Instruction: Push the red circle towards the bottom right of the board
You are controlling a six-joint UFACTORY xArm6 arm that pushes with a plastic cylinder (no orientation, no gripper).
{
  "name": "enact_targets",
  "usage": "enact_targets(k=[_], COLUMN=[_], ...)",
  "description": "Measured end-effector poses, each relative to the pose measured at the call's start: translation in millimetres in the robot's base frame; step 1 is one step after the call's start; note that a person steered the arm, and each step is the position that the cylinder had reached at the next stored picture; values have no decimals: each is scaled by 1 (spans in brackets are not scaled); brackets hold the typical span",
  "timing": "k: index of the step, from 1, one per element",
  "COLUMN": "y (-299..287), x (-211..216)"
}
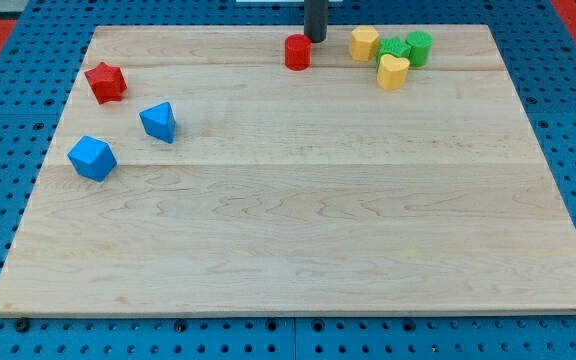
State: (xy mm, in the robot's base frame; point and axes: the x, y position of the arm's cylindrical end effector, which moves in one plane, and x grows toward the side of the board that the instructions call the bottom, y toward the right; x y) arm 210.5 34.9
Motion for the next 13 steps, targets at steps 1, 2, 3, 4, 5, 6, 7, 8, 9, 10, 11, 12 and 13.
enact_targets(k=[1,2,3,4,5,6,7,8,9,10,11,12,13], y=[0,0,-1,-11,-16,-16,-16,-22,-64,-84,-48,1,41], x=[-4,-9,2,19,21,22,26,26,28,48,52,118,155])
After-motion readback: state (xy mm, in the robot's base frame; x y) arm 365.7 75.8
